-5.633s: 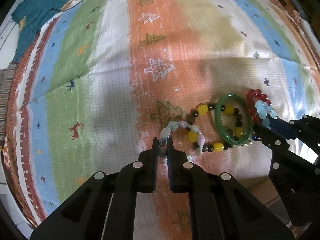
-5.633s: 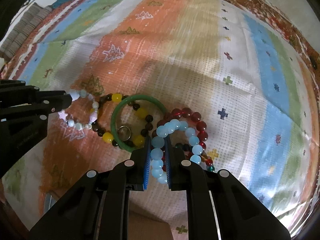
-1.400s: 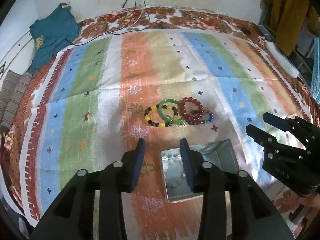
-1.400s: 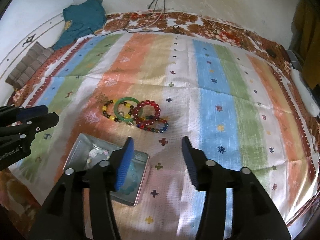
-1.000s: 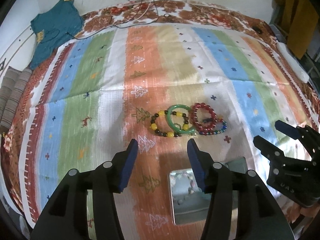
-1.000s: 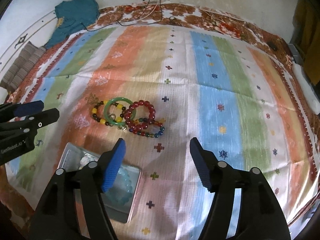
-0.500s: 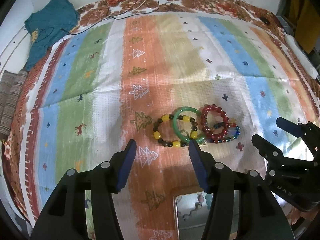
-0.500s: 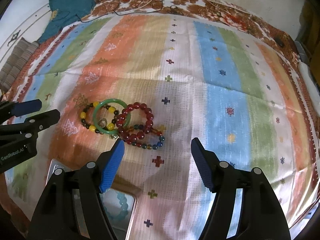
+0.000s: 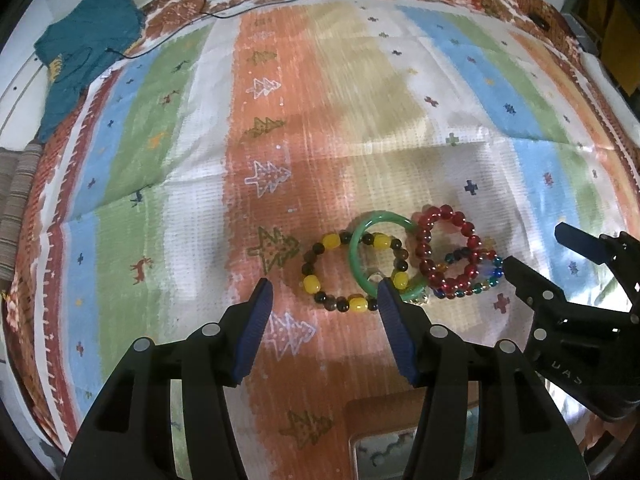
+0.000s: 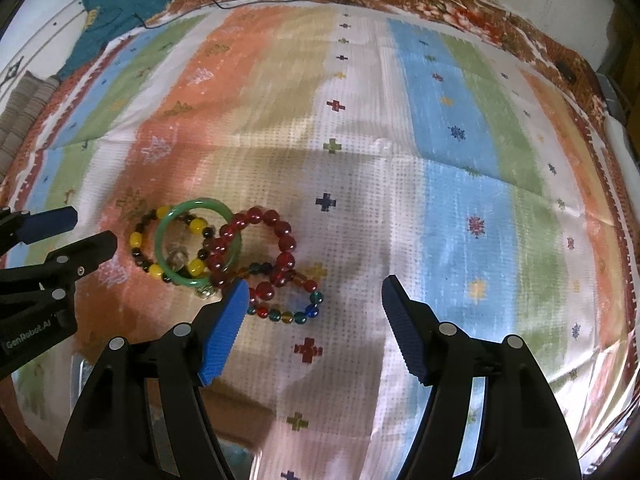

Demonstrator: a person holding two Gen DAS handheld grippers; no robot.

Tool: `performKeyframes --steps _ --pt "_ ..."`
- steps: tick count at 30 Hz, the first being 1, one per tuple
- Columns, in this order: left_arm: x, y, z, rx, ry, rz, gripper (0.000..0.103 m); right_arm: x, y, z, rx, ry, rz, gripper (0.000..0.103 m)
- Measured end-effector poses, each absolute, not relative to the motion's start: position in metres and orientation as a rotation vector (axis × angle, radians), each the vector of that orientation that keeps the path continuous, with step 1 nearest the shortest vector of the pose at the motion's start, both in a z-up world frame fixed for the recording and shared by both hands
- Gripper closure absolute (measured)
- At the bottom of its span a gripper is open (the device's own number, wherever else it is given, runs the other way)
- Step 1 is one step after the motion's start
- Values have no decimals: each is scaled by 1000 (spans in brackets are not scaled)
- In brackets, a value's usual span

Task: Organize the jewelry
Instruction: 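Move both open tools back to the remaining bracelets, then grasp the red bead bracelet with right tool while left grasps the green jade bangle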

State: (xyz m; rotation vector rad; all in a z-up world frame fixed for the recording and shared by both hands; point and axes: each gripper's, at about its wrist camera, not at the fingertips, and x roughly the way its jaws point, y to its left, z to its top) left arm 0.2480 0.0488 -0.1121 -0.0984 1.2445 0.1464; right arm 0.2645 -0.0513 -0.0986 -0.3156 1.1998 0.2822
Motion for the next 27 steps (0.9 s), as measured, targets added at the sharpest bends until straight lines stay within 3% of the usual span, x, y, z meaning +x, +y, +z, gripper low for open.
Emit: performKeyframes --steps 15,18,23,26,27 --pt "276 52 -148 -86 1324 127 49 288 -45 -125 -322 1256 275 34" --pt "280 52 -154 -88 1334 123 49 291 -43 -131 -324 1271 279 44" --pt "285 53 -165 -103 1357 105 55 294 -41 -141 -335 1292 291 50" --pt "288 52 -169 -110 1362 88 64 296 -38 -145 -328 1304 313 63" --pt "288 52 -168 -107 1358 89 73 296 -37 -147 -325 1308 322 70"
